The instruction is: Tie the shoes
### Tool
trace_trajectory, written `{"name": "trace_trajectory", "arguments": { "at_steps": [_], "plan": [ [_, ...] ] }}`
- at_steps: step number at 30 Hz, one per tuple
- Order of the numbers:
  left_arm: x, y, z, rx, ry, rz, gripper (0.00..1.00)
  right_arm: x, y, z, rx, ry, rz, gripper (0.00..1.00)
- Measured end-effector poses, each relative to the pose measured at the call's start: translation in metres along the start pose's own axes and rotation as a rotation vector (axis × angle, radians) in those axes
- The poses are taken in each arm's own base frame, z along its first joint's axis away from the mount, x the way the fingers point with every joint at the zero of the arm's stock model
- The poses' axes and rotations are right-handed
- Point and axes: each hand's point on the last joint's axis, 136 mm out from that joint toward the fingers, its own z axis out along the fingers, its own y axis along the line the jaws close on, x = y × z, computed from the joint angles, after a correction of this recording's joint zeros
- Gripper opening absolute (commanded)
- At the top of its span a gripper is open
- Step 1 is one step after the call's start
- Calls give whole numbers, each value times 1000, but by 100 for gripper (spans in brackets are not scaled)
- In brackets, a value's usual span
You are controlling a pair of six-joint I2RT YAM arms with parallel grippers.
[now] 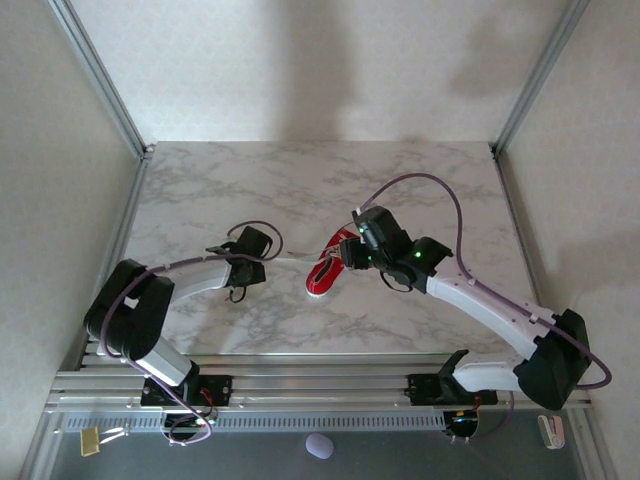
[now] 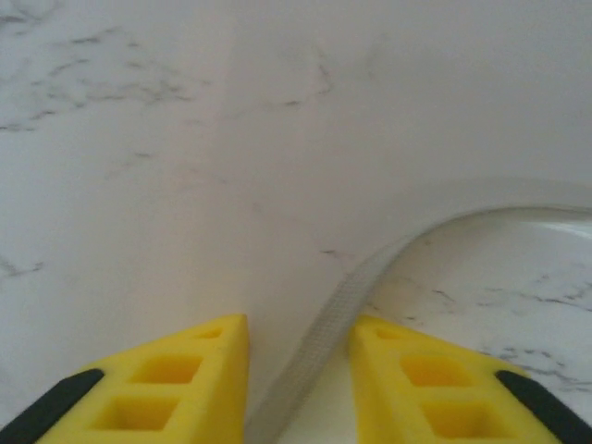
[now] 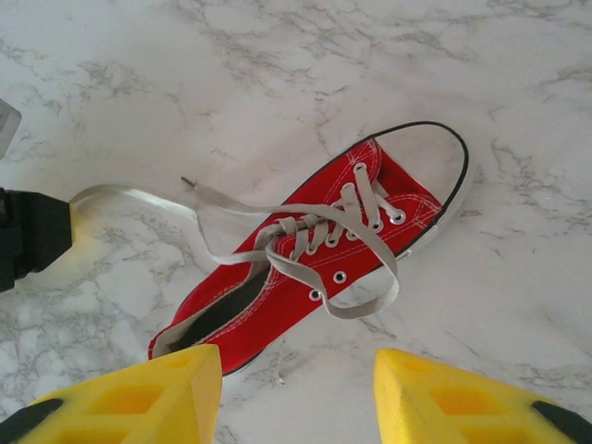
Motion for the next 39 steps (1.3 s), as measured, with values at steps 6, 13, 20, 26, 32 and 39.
{"name": "trace_trajectory", "arguments": {
  "at_steps": [6, 13, 20, 26, 32, 39],
  "plan": [
    [-2, -13, -8, 84, 1, -13, 0, -3, -13, -15, 39, -60, 15, 45],
    [-35, -51, -72, 364, -110, -98, 0, -6, -34, -36, 103, -154, 75, 47],
    [-62, -92, -140, 627, -183, -169, 0, -5, -48, -53, 120, -232, 127, 49],
    [-74, -116, -177, 765, -209, -225, 0, 0, -50, -50, 123, -228, 146, 50],
    [-72, -144, -205, 874, -213, -249, 0, 2, -43, -48, 74, -233, 152, 53],
    [-84, -181, -225, 916, -258, -280, 0, 6, -50, -53, 93, -246, 197, 60]
  ]
}}
